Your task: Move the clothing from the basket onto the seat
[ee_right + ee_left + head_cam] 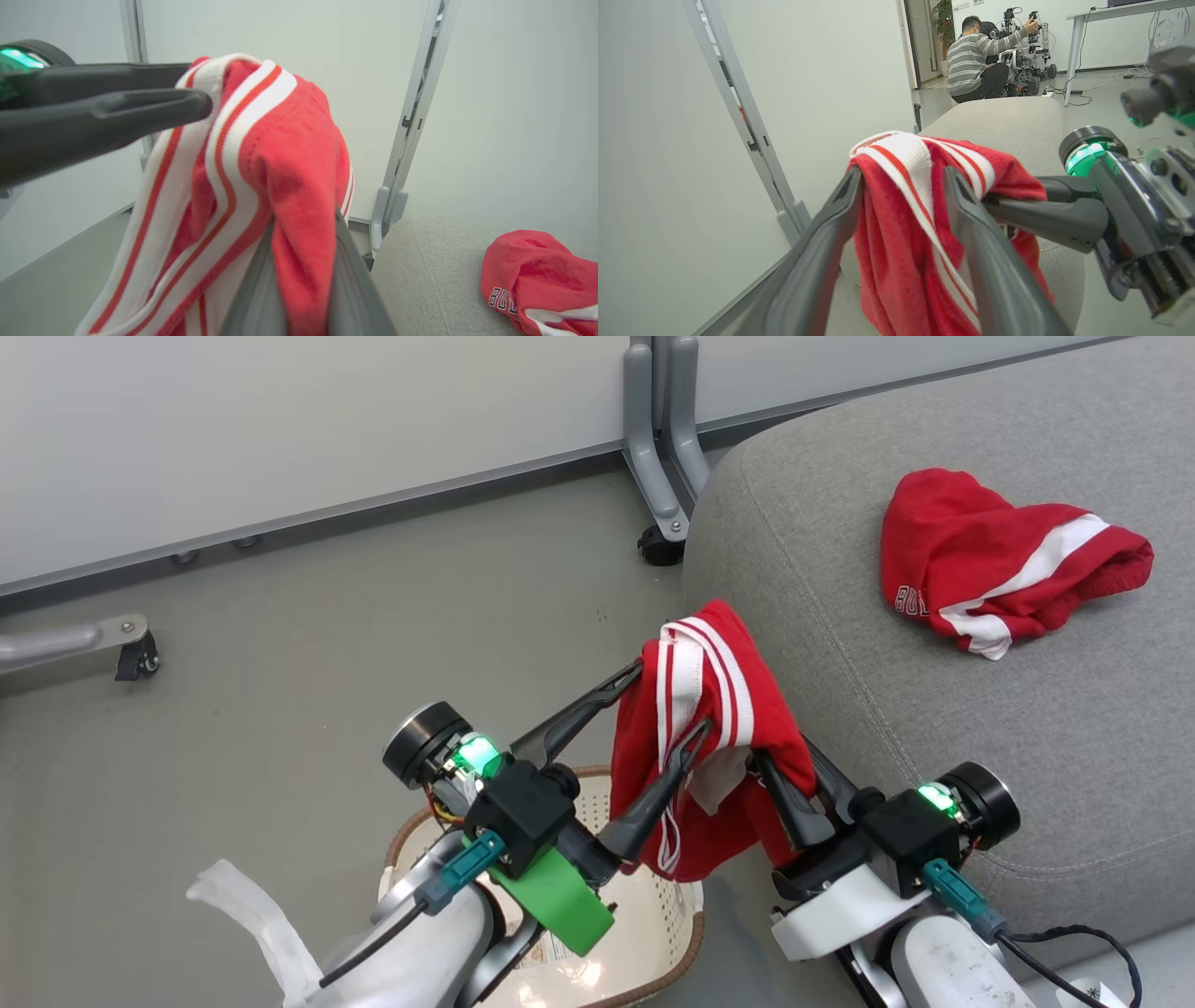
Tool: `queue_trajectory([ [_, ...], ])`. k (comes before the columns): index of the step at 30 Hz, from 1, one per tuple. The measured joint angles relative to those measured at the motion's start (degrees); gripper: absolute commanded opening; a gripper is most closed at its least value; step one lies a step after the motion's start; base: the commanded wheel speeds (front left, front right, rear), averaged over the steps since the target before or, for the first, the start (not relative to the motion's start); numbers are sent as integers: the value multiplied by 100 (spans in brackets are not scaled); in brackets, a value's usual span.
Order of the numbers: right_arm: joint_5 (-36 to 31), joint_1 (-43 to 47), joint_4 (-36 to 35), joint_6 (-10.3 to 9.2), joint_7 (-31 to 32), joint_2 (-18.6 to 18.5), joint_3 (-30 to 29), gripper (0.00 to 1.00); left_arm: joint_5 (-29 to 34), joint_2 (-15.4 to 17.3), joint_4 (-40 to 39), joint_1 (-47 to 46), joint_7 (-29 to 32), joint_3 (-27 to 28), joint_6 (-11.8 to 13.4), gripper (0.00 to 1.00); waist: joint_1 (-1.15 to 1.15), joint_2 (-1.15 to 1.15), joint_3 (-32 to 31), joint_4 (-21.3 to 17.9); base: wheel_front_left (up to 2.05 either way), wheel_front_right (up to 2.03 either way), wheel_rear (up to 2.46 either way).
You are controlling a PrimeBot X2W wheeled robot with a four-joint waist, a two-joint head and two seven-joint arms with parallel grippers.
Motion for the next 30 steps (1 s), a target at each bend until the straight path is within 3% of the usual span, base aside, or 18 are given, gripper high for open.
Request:
queue_trajectory([
  [16, -80, 35, -27, 1, 0, 81, -191, 0, -45, 123, -69, 0, 100, -78, 19, 100, 0, 0, 52, -66, 0, 0, 0],
  [30, -122, 70, -268, 0, 0, 176, -442, 0, -55, 332, -304, -15, 233, -180, 65, 100, 0, 0, 215, -828, 0, 0, 0],
])
